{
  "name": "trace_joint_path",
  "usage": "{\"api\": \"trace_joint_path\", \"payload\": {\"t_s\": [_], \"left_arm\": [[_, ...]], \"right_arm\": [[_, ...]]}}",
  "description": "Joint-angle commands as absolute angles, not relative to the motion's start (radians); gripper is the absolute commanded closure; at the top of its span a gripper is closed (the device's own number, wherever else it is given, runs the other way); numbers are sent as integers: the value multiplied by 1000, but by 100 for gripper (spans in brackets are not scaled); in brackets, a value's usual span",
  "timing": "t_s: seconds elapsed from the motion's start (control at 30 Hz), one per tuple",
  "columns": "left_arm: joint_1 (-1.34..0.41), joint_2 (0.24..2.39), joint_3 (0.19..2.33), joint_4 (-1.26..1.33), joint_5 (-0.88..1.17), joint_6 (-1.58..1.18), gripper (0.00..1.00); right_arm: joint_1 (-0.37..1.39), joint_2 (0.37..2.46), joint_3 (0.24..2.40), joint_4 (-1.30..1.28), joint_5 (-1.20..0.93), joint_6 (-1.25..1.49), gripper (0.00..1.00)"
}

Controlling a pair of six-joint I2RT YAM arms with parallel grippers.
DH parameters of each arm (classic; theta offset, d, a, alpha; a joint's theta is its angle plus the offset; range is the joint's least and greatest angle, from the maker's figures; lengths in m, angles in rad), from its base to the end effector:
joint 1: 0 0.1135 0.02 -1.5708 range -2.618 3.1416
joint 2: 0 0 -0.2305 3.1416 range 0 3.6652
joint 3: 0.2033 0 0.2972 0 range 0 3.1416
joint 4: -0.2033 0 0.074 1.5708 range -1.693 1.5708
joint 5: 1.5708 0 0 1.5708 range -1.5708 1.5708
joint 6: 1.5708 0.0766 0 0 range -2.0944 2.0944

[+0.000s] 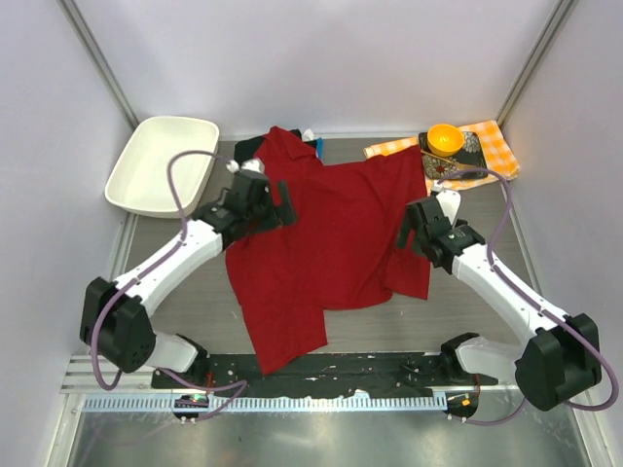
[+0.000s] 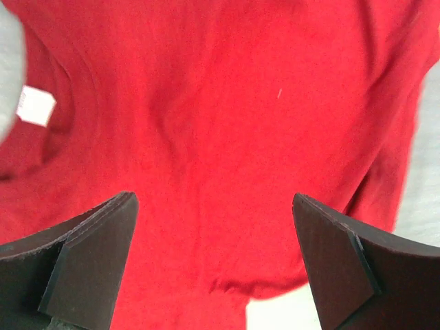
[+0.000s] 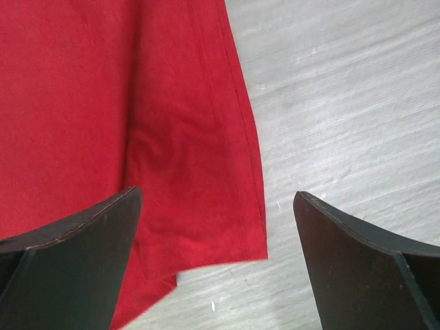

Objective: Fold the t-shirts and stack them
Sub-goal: Flatten the tshirt out

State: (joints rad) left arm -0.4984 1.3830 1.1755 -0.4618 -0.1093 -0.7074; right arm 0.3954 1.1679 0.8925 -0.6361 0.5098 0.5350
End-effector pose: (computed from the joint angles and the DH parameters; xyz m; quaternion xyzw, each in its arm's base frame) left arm 0.3482 -0.1800 0.2455 -0.1174 0.8914 -0.2062 0.3862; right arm 0.3026 0.0858 0.1928 0.1453 0.9077 -0.0727 0.3870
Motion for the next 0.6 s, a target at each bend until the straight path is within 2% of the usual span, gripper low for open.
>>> {"api": "trace_joint_path", "payload": {"t_s": [0.0,0.17,0.33,0.57], "left_arm": [[-613,1428,1100,-465,-153,-739,0],[-638,1488,1032,-308,-86,-746,0],[-638,1552,1042,-285,-95,-730,0],[-638,1583,1032,-282,-107,-746,0]], "right_arm": [[397,1132,842,-631,451,595,2],[397,1198,816,-621,428,606,5],[397,1273,785,-633,413,643,5],[399,1339,776,-695,514,725,4]]}}
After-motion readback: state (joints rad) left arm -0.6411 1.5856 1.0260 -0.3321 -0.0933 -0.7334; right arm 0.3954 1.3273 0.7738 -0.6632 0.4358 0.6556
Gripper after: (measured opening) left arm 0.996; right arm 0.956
